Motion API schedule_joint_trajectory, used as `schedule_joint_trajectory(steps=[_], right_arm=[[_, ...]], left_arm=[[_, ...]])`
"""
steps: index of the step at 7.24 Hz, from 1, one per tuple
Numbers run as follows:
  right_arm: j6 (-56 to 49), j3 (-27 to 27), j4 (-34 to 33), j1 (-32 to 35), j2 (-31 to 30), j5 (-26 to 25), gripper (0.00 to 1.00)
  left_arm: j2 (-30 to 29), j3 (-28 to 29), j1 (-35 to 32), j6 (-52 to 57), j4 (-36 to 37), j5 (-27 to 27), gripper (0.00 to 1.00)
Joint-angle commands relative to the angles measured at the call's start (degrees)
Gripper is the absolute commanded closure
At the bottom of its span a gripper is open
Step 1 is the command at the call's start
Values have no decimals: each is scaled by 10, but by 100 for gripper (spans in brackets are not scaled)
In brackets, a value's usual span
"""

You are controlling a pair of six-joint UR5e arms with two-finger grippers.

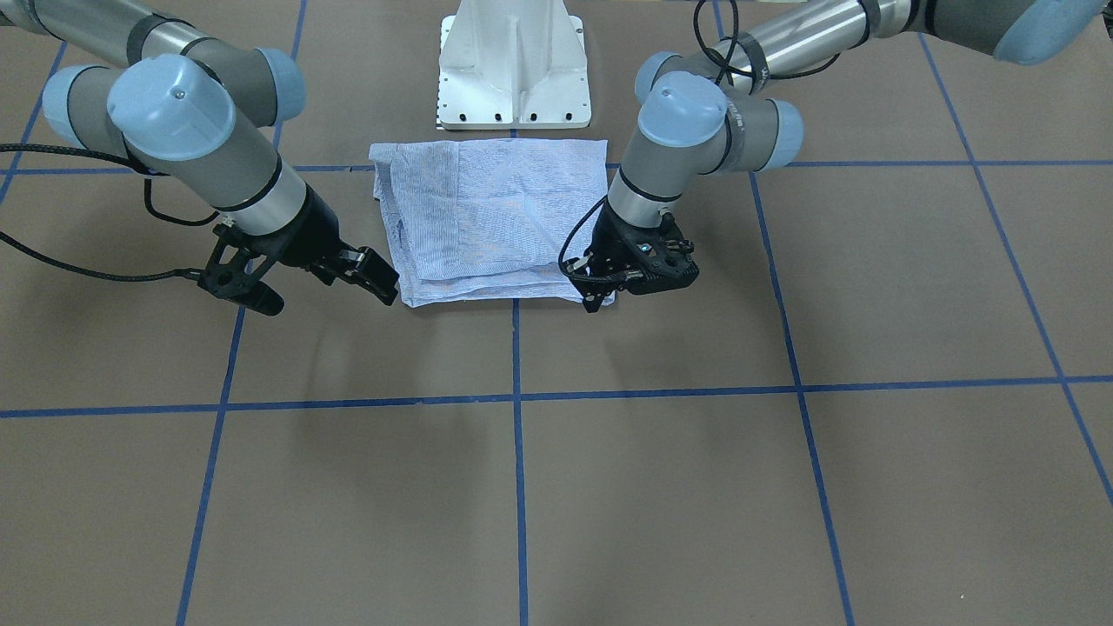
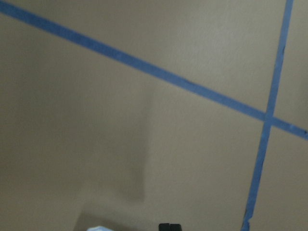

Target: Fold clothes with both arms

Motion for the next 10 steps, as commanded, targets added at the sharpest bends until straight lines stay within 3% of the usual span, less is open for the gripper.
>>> schedule_joint_trajectory(steps=[1,2,3,5,7,8,10], right_arm=[[-74,8,-3,43,-5,-3,0],[-131,8,-6,64,-24,2,0],[-183,4,-18,83,-38,7,0],[-362,2,-115,129,-42,9,0],[-564,4,-166,215,-79,23,0],[-652,2,-167,260,-119,73,0],[-784,-4,-168,327,-186,112,0]], left_arm=[[24,-21,-57,46,2,-23,0],[28,-39,-87,96,5,-24,0],[71,-73,-104,142,14,-24,0],[110,-88,-174,265,32,-42,0],[187,-87,-276,489,37,-113,0],[227,-86,-323,590,37,-144,0],[296,-83,-413,743,37,-200,0]])
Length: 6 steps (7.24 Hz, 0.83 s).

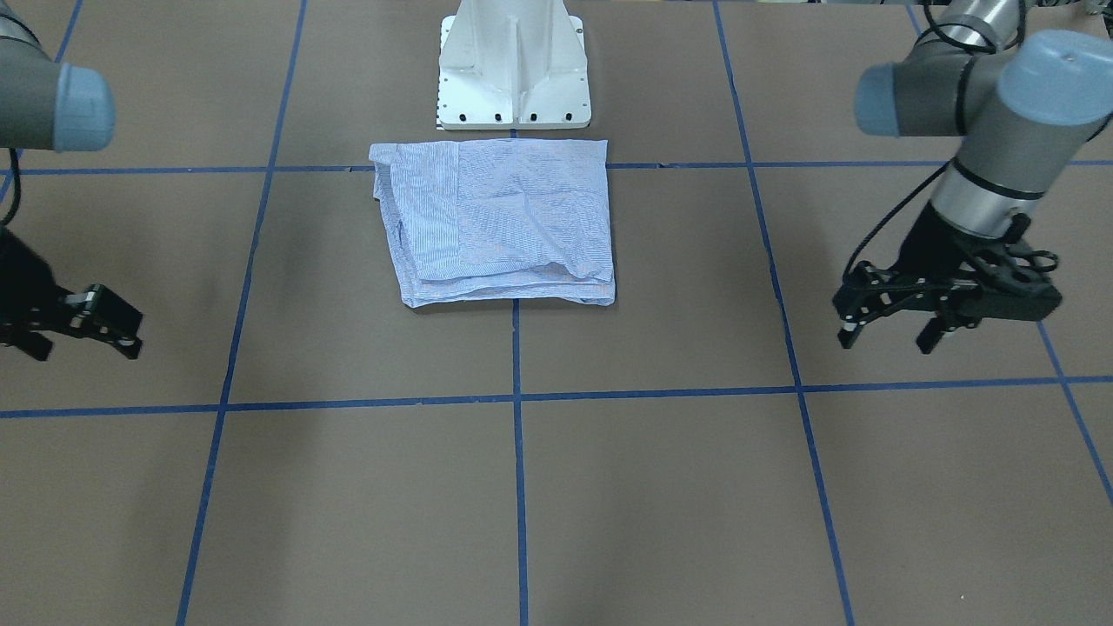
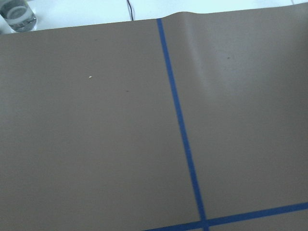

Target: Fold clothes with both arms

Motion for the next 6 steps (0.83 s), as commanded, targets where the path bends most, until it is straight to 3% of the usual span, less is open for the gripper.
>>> schedule_joint_trajectory(steps=[1,2,4,6], right_arm=[[-142,-5,2,70,-76,32,0],[-227,-17,-2,106,-107,33,0],[-234,-18,4,131,-130,23,0],[-236,-23,6,149,-156,24,0]], left_arm=[[78,5,-97,180,0,-33,0],[97,22,-128,185,-5,-35,0],[110,28,-160,184,-15,-72,0],[130,59,-165,181,-41,-67,0]])
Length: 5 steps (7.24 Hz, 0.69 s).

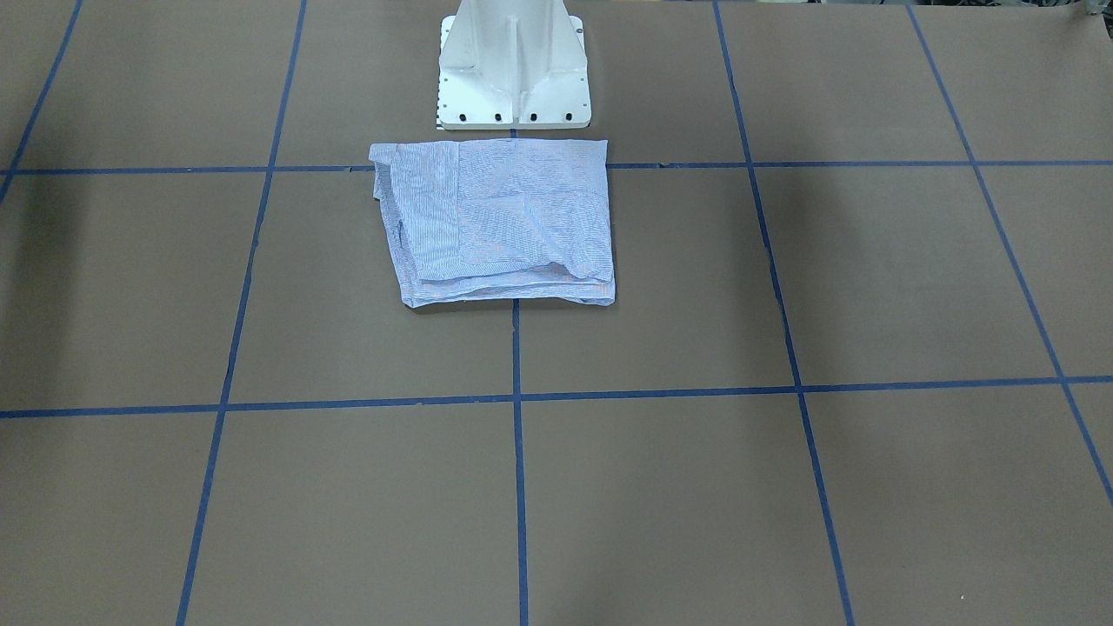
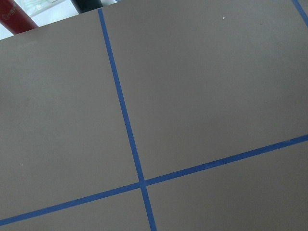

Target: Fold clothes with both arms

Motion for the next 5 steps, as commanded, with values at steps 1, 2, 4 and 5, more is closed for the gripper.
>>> schedule_joint_trajectory(steps=[1,2,4,5], right_arm=[[-6,-3,14,25,-53,0,0],[2,-7,23,25,-59,0,0],[5,-21,25,25,-51,2,0],[15,-20,26,25,-51,4,0]], left_arm=[[29,49,-4,2,-10,2,0],[30,50,-7,3,-8,3,0],[32,17,-19,3,38,4,0],[21,-18,-18,3,141,5,0]])
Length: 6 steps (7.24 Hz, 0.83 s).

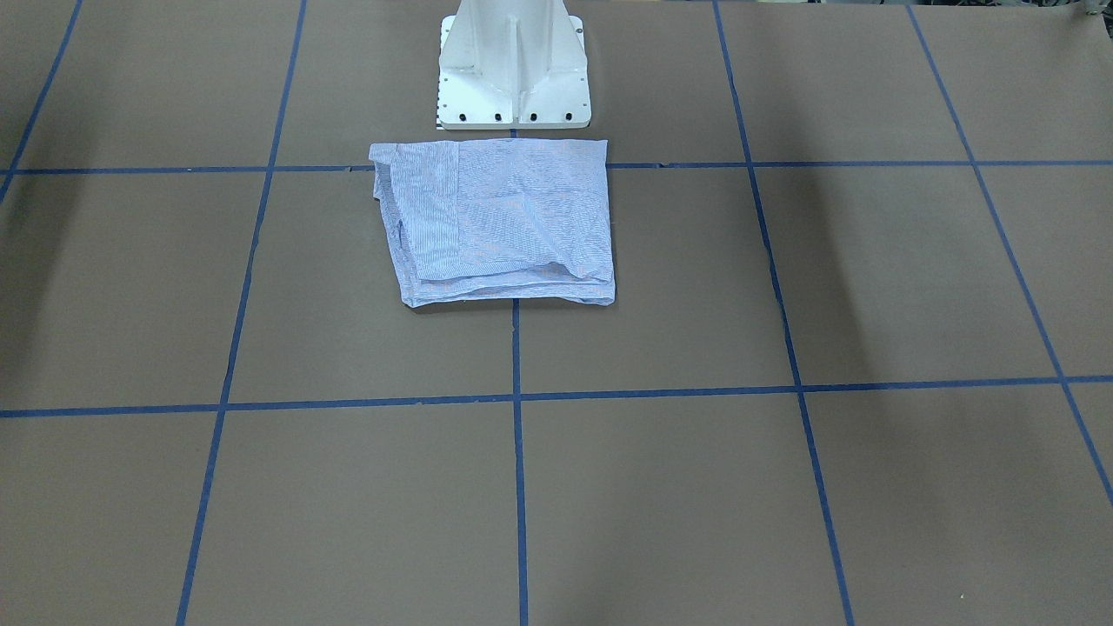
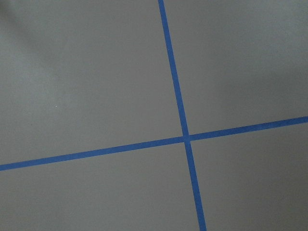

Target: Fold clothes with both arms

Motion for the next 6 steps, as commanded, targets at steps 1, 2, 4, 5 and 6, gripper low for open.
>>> schedule_joint_trajectory(steps=[1,2,4,5,6], right_arm=[[20,0,2,0,2,4,0],[21,0,1,0,1,4,0],[21,-2,-2,0,0,7,0],[21,-2,-3,0,-4,7,0],[21,-4,-3,0,-7,7,0]], left_arm=[[-9,-67,-1,1,156,0,0],[1,-67,-2,5,161,-4,0],[6,-49,-2,61,161,-7,0],[6,-47,-2,73,160,-7,0],[8,-43,-2,74,160,-7,0]])
